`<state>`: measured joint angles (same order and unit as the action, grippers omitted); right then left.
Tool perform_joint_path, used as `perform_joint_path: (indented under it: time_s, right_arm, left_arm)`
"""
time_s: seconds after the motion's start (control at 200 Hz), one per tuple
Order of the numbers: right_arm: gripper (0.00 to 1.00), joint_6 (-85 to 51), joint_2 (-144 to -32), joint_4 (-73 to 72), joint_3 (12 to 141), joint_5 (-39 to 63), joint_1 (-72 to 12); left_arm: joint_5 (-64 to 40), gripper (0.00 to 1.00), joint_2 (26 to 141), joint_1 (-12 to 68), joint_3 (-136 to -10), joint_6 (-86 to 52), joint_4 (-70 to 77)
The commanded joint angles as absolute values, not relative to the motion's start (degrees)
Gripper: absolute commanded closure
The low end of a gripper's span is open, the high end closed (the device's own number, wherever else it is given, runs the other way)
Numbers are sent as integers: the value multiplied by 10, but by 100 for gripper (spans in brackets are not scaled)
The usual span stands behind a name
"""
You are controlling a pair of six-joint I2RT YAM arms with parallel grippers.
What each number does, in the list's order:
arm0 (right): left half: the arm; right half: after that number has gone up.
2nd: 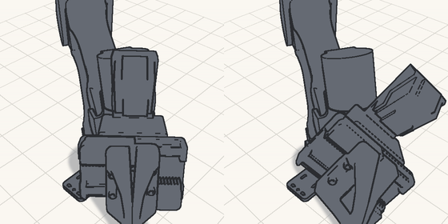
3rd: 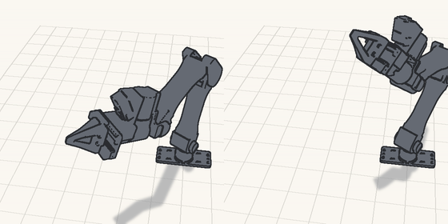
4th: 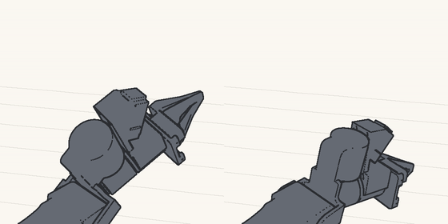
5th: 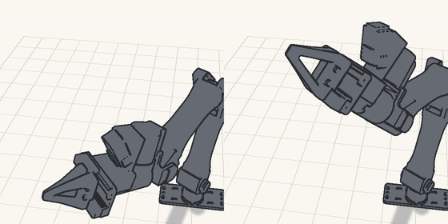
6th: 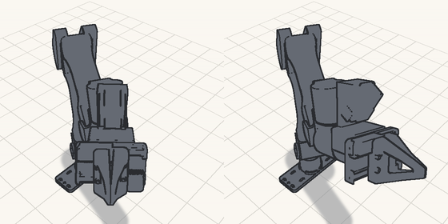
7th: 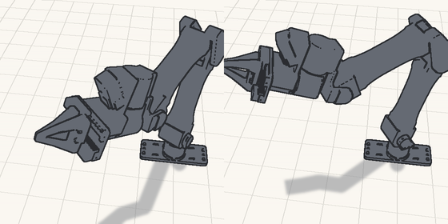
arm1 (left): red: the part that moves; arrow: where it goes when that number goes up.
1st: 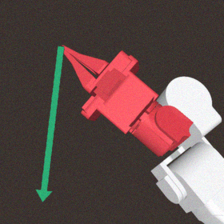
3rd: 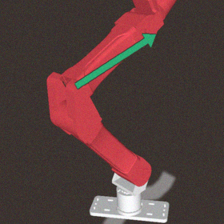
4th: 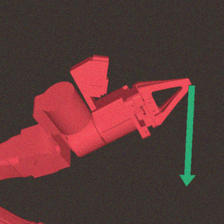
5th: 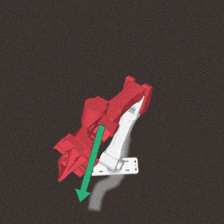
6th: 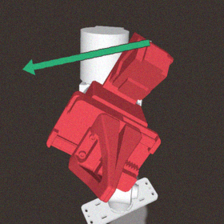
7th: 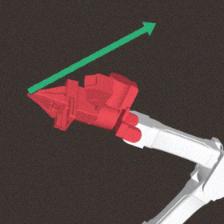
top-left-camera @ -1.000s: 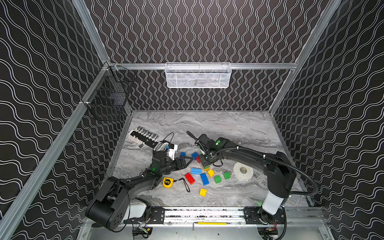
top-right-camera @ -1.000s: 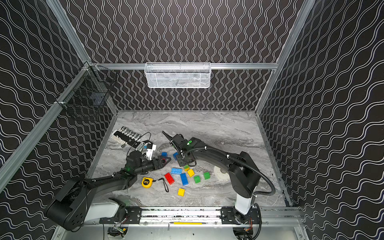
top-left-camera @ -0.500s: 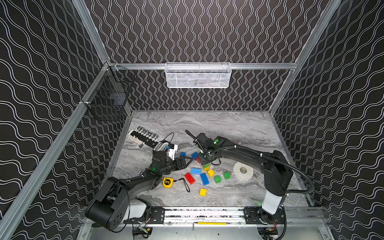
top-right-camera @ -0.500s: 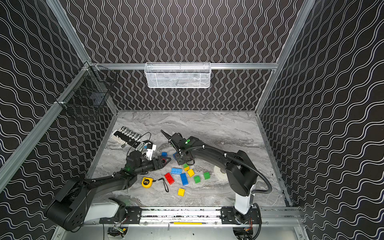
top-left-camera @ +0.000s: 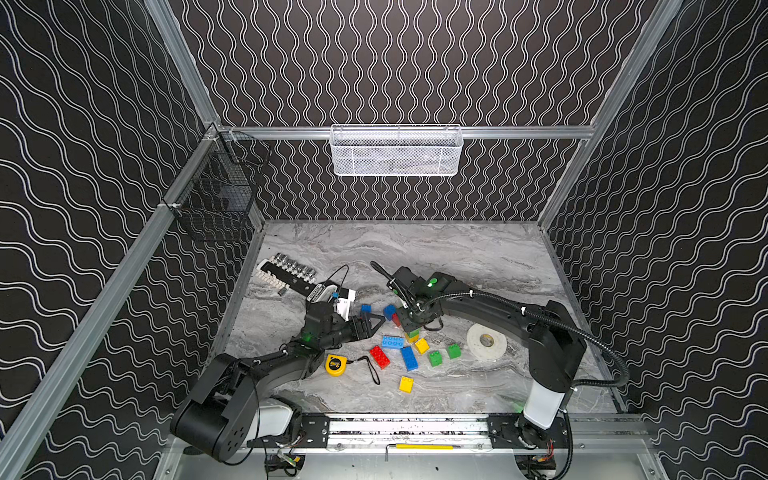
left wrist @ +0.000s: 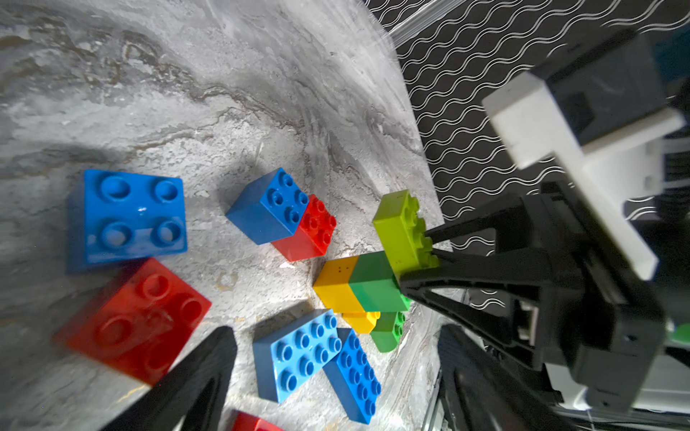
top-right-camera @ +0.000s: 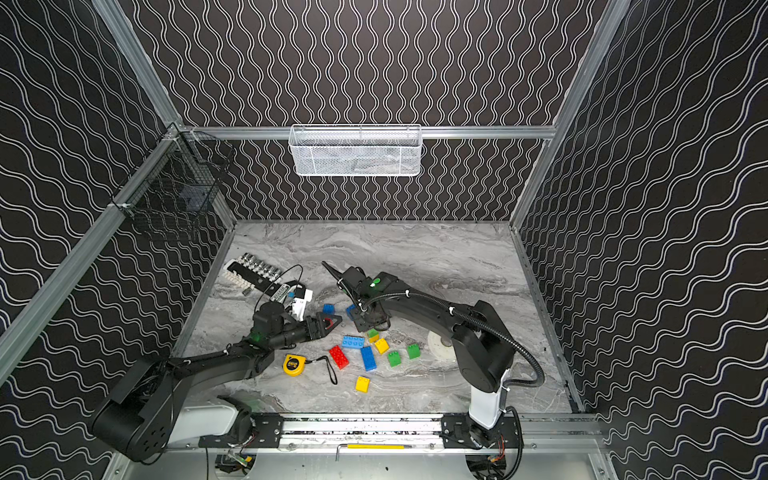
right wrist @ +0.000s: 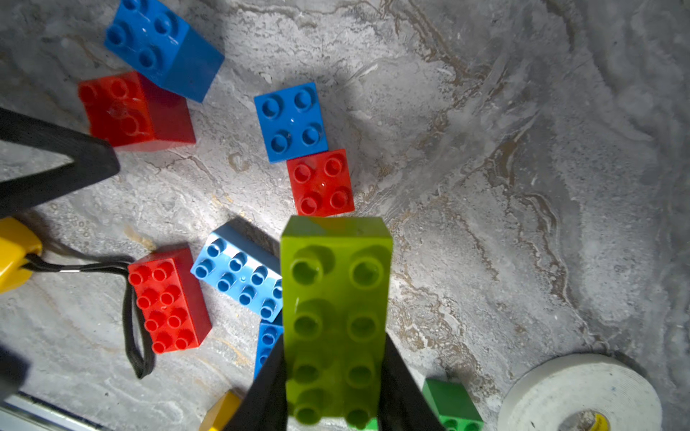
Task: Assemble a fork with lego
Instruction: Assemble the lego brick with the lego brick.
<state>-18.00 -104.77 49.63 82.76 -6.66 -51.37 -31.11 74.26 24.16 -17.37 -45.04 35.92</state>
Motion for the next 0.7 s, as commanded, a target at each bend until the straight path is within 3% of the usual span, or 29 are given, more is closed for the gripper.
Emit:
perform_joint_path:
  time_s: [0.0, 0.21, 0.696]
  right_arm:
    - [87, -185, -1054, 566, 826, -36, -515]
    - [87, -182, -1069, 589, 835, -26, -515]
    - [92, -173, -1119, 642, 860, -18, -512]
  left_arm:
    - [-276, 11, 728, 267, -196, -393, 295]
    - [-229, 12, 728, 317, -218, -362, 248]
    - [-209, 16, 737, 320, -189, -382, 295]
